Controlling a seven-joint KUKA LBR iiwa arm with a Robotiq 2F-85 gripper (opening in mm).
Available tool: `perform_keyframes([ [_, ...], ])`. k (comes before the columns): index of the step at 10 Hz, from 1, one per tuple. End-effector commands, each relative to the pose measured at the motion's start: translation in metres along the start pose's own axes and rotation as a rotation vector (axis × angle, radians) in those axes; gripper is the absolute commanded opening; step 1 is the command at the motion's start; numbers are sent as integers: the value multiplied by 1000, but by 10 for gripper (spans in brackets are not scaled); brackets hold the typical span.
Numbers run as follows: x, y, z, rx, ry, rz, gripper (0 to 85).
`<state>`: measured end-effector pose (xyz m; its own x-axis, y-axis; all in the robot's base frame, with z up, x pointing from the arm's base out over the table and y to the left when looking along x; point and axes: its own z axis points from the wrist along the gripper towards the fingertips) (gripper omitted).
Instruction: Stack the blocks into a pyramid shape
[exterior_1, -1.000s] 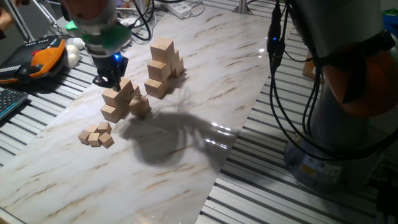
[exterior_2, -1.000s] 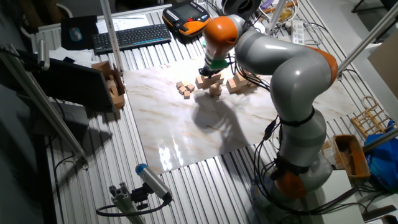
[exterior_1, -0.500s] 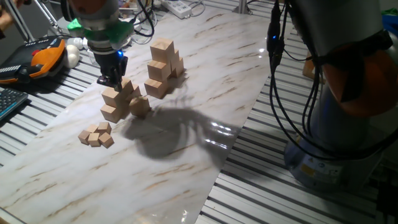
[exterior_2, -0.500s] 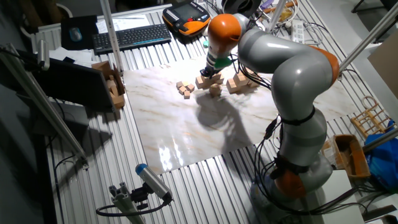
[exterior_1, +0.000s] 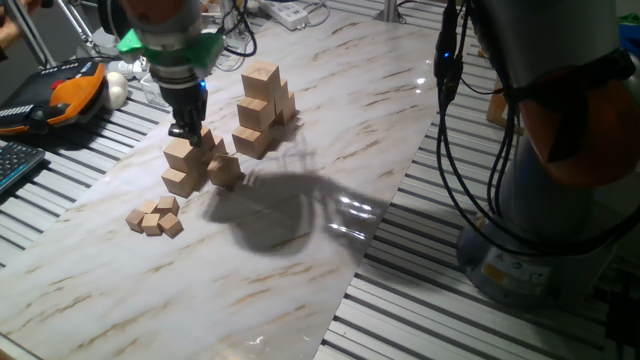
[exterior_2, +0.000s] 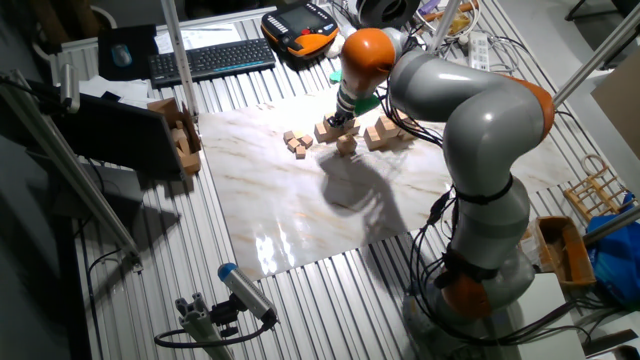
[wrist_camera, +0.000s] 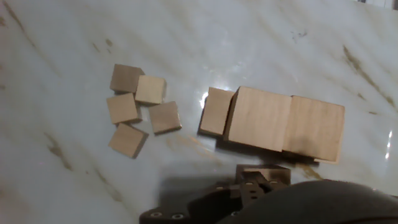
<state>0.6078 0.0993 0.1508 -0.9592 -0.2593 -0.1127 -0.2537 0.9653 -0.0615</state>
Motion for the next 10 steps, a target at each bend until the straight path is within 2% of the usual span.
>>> perform_keyframes([
  [1,1,0,-2,8,10,7,0],
  [2,1,0,-3,-26,35,31,0],
  [3,2,0,-5,-39,59,44,0],
  [4,4,2,-6,-9,85,61,0],
  [5,4,5,-1,47,101,47,0],
  [7,1,5,18,-16,72,43,0],
  [8,2,2,26,6,56,5,0],
  [9,8,-5,29,-15,46,4,0],
  [10,11,-12,29,-30,54,2,0],
])
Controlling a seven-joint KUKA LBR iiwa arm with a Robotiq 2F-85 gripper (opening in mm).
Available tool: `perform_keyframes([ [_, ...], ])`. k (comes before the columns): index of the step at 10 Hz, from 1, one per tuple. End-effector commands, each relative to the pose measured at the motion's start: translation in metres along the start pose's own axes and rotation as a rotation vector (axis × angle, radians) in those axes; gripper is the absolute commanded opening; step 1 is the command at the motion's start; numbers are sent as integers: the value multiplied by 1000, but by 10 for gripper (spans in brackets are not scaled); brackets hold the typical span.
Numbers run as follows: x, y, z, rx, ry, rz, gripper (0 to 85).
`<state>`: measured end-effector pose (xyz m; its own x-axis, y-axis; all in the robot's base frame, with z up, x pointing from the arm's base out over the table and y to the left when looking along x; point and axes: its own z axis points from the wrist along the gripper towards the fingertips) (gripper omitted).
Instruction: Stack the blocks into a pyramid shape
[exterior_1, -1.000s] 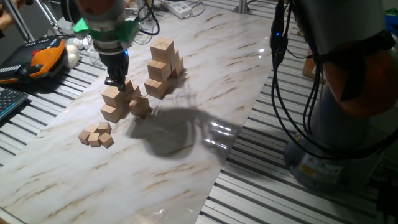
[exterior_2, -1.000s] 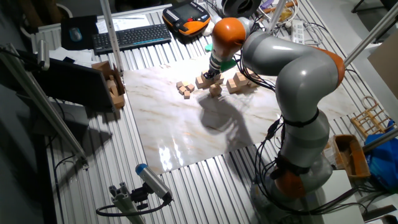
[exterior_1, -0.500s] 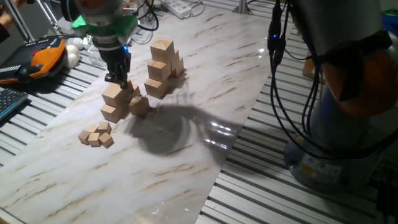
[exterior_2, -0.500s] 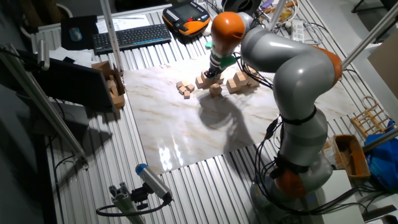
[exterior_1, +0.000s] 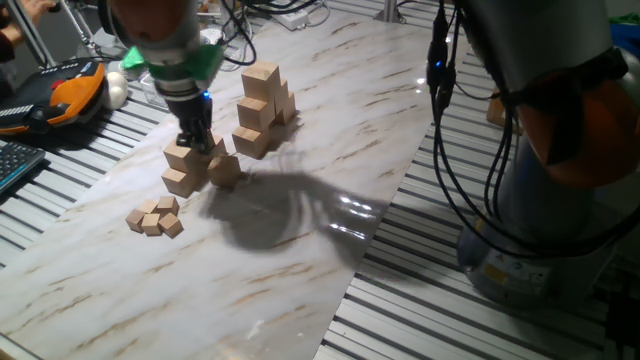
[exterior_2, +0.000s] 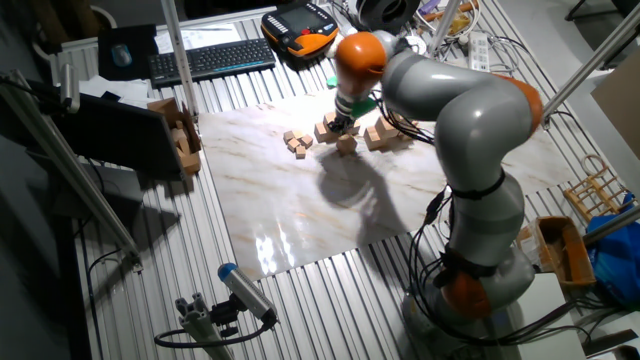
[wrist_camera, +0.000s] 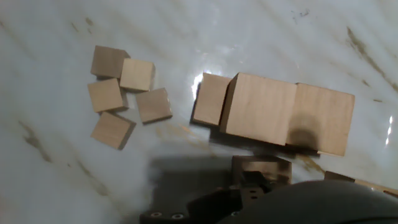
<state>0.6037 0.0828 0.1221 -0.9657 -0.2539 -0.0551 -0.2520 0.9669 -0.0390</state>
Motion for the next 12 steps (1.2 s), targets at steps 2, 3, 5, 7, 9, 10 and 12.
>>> perform_keyframes([
  [2,1,1,1,69,23,13,0],
  [3,2,3,2,72,38,27,0],
  [5,7,0,7,88,38,41,170],
  [7,13,0,10,94,11,71,510],
  [9,14,0,15,99,-17,77,680],
  [10,14,0,16,98,-21,68,680],
  [12,12,-1,22,106,-38,67,850],
])
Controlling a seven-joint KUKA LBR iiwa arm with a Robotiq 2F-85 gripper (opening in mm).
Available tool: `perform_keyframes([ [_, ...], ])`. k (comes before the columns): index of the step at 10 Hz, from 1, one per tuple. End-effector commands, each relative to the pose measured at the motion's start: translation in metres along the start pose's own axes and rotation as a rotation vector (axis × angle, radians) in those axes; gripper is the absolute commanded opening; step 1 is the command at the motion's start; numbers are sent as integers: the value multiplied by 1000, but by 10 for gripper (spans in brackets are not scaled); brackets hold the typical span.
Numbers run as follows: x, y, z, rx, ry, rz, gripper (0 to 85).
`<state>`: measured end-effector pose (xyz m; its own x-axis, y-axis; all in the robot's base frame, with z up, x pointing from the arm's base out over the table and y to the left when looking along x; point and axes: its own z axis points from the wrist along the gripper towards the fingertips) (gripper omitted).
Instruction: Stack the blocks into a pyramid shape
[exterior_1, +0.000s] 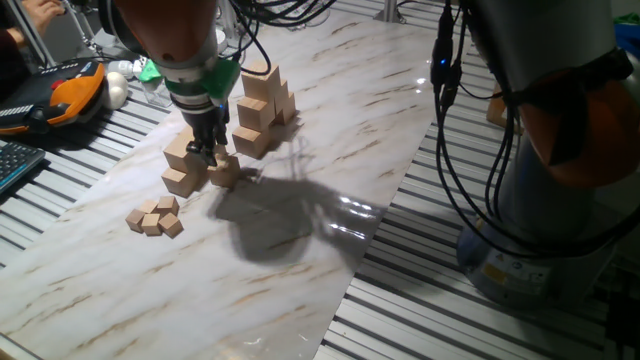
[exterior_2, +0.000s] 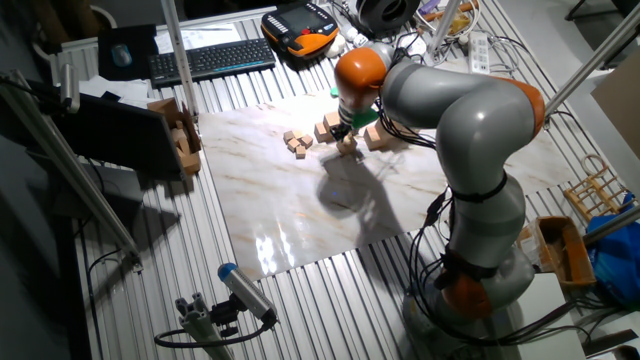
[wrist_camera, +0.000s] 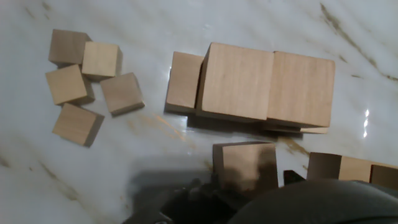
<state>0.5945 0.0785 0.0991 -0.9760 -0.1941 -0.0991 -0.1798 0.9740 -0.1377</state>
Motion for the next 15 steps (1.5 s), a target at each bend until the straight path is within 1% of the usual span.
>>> perform_keyframes([
  [1,-1,0,3,-1,0,-5,850],
  [2,-2,0,7,-5,9,-19,850],
  [5,0,-4,18,-18,18,-47,850],
  [7,1,-4,27,-39,23,-54,850],
  [8,2,-3,33,-49,16,-54,680],
  [9,2,-2,39,-60,10,-50,680],
  [10,3,-1,40,-65,12,-48,680],
  [13,4,0,42,-62,6,-39,680],
  [15,2,-1,47,-65,-1,-38,680],
])
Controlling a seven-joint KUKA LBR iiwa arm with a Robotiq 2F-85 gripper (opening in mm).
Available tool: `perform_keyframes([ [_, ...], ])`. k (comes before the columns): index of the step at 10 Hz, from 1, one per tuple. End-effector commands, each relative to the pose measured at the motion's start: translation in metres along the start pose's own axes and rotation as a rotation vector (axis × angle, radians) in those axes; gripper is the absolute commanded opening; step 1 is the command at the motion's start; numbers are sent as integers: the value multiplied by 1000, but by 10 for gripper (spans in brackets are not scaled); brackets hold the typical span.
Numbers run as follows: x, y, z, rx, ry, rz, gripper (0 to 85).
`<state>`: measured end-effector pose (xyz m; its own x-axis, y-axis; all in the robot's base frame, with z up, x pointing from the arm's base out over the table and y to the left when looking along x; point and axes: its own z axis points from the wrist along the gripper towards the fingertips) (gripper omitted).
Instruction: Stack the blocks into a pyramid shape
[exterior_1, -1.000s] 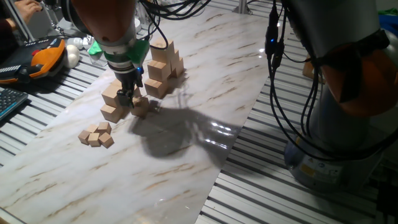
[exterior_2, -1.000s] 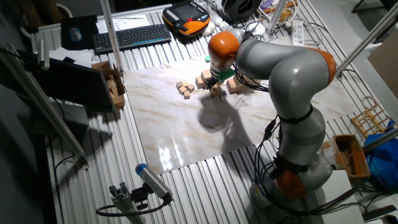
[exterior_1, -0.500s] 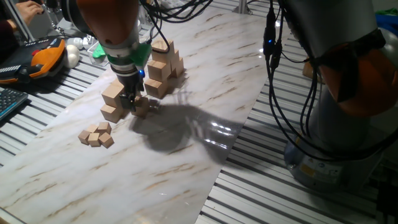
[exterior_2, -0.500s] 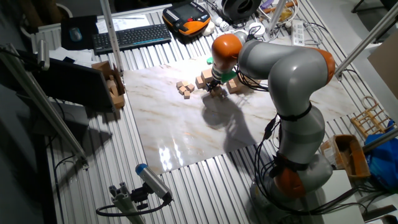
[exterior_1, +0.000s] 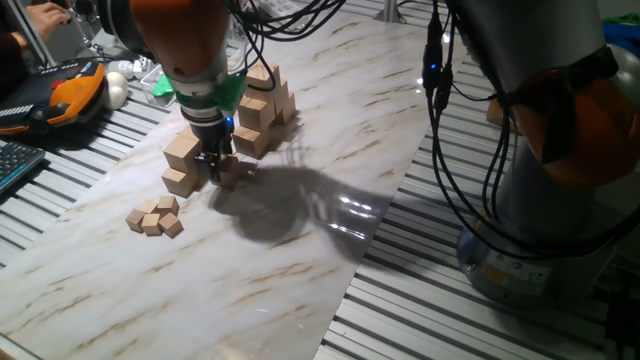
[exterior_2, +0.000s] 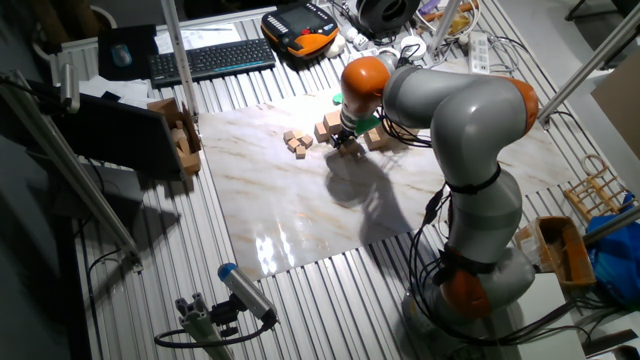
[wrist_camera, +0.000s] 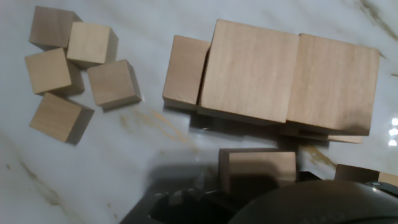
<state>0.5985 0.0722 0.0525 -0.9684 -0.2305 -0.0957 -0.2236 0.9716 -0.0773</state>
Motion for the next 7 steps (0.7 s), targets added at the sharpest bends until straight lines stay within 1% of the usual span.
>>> perform_keyframes([
  [1,-1,-1,3,-3,-4,4,680],
  [3,0,-1,3,-5,-1,9,680],
  [7,-2,-1,2,3,1,1,680],
])
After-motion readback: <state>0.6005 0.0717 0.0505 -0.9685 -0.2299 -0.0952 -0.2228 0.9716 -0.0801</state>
